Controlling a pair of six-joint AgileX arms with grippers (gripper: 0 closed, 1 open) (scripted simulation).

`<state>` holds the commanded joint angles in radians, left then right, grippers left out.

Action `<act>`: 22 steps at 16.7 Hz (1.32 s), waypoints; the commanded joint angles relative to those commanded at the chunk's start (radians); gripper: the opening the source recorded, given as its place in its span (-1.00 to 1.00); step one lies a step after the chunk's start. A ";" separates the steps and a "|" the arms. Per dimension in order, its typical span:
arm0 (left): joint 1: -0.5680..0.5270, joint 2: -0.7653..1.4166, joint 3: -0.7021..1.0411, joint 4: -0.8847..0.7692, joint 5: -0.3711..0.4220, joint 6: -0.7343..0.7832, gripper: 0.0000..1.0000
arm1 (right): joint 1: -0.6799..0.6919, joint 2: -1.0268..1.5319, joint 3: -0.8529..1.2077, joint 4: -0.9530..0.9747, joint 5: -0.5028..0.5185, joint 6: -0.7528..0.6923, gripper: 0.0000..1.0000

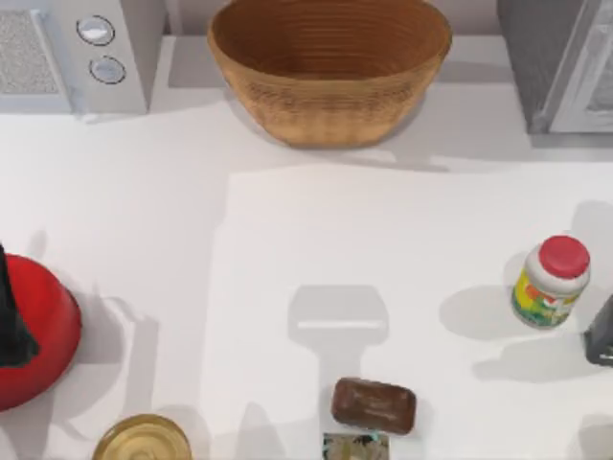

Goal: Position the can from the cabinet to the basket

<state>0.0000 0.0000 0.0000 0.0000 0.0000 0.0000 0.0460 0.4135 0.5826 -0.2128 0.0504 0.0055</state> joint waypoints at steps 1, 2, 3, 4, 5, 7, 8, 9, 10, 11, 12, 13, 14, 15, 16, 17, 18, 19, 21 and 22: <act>0.000 0.000 0.000 0.000 0.000 0.000 1.00 | -0.007 -0.063 -0.103 0.033 -0.008 -0.001 -1.00; 0.000 0.000 0.000 0.000 0.000 0.000 1.00 | -0.014 -0.124 -0.197 0.064 -0.015 -0.002 -1.00; 0.000 0.000 0.000 0.000 0.000 0.000 1.00 | -0.020 -0.181 -0.282 0.094 -0.022 -0.002 -1.00; 0.000 0.000 0.000 0.000 0.000 0.000 1.00 | -0.026 -0.233 -0.356 0.121 -0.029 -0.003 -1.00; 0.000 0.000 0.000 0.000 0.000 0.000 1.00 | -0.031 -0.281 -0.420 0.146 -0.035 -0.004 -1.00; 0.000 0.000 0.000 0.000 0.000 0.000 1.00 | -0.039 -0.357 -0.517 0.185 -0.044 -0.005 -1.00; 0.000 0.000 0.000 0.000 0.000 0.000 1.00 | -0.042 -0.385 -0.549 0.199 -0.047 -0.005 -1.00; 0.000 0.000 0.000 0.000 0.000 0.000 1.00 | -0.045 -0.403 -0.571 0.208 -0.049 -0.005 -1.00; 0.000 0.000 0.000 0.000 0.000 0.000 1.00 | -0.046 -0.413 -0.582 0.213 -0.050 -0.005 -1.00; 0.000 0.000 0.000 0.000 0.000 0.000 1.00 | -0.046 -0.413 -0.583 0.213 -0.050 -0.005 -1.00; 0.000 0.000 0.000 0.000 0.000 0.000 1.00 | -0.046 -0.413 -0.583 0.213 -0.050 -0.005 -1.00; 0.000 0.000 0.000 0.000 0.000 0.000 1.00 | -0.046 -0.413 -0.583 0.213 -0.050 -0.005 -1.00; 0.000 0.000 0.000 0.000 0.000 0.000 1.00 | -0.046 -0.413 -0.583 0.213 -0.050 -0.005 -1.00; 0.000 0.000 0.000 0.000 0.000 0.000 1.00 | -0.043 -0.406 -0.589 0.210 -0.050 -0.004 -1.00; 0.000 0.000 0.000 0.000 0.000 0.000 1.00 | -0.043 -0.406 -0.589 0.210 -0.050 -0.004 -1.00; 0.000 0.000 0.000 0.000 0.000 0.000 1.00 | -0.038 -0.399 -0.579 0.217 -0.048 -0.004 -1.00; 0.000 0.000 0.000 0.000 0.000 0.000 1.00 | -0.029 -0.382 -0.559 0.231 -0.042 -0.004 -1.00; 0.000 0.000 0.000 0.000 0.000 0.000 1.00 | -0.015 -0.355 -0.528 0.250 -0.034 -0.004 -1.00; 0.000 0.000 0.000 0.000 0.000 0.000 1.00 | 0.026 -0.271 -0.439 0.303 -0.007 -0.004 -1.00; 0.000 0.000 0.000 0.000 0.000 0.000 1.00 | 0.053 -0.213 -0.379 0.335 0.010 -0.004 -1.00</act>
<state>0.0000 0.0000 0.0000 0.0000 0.0000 0.0000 0.0986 0.2001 0.2031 0.1219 0.0609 0.0016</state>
